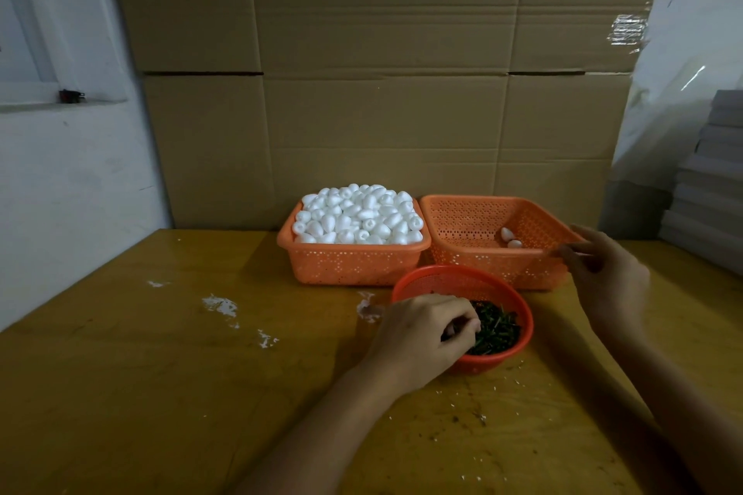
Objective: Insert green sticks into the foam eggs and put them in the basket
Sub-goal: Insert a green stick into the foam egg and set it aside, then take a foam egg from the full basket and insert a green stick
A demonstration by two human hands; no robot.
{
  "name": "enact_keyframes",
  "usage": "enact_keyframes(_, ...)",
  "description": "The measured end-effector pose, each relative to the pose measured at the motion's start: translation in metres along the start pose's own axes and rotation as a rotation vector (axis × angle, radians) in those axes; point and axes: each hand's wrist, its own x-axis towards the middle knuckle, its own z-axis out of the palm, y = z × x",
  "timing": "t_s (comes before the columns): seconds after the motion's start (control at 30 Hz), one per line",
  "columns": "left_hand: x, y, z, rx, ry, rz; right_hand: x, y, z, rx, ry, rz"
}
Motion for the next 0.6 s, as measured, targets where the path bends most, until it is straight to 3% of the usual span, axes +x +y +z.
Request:
enact_keyframes(0.13,0.0,0.0,0.0,0.002,-0.003,0.007,-0.005,-0.017,-0.001,0.01,0.004,-0.116)
enact_keyframes(0.33,0.001,-0.002,-0.001,-0.013,0.04,0.018,-0.037,-0.055,0.016,-0.085,-0.586,-0.533)
enact_keyframes(0.43,0.0,-0.003,-0.001,-0.022,0.11,0.035,-0.053,-0.056,0.025,-0.057,-0.776,-0.509)
enact_keyframes(0.6,0.006,-0.005,-0.011,0.022,0.269,0.027,-0.048,-0.051,0.021,-0.005,-0.838,-0.387)
